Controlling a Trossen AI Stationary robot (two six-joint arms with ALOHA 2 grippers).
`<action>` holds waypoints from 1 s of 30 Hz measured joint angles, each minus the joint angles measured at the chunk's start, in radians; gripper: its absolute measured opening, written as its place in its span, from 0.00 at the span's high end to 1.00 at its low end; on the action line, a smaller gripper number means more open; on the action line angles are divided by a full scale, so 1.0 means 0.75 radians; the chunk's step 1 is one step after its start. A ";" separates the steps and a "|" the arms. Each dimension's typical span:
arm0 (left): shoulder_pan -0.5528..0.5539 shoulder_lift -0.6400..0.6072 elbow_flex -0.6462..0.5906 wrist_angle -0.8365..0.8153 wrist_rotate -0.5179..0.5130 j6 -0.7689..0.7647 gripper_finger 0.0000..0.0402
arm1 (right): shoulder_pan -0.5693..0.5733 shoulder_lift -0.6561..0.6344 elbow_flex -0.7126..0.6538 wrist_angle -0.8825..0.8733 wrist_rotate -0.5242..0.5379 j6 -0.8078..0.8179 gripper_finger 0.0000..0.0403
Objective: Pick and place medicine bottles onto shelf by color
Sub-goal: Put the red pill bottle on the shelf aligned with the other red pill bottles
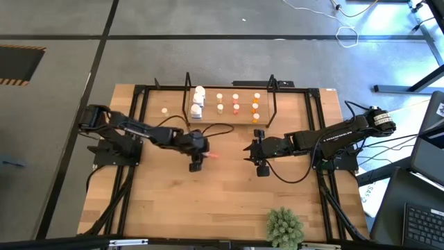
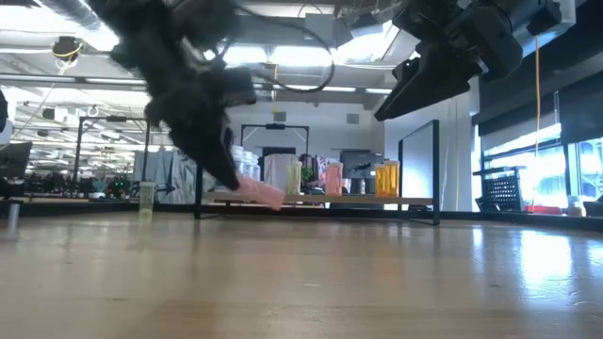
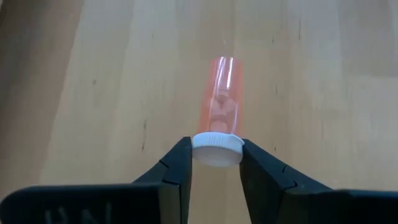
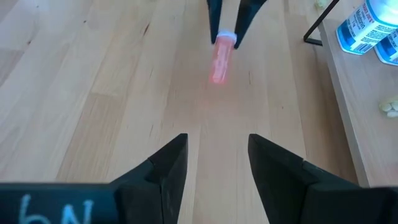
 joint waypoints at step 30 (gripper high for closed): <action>-0.057 0.694 1.256 -1.930 -0.061 0.151 0.77 | 0.000 0.000 -0.001 0.009 0.000 0.000 0.58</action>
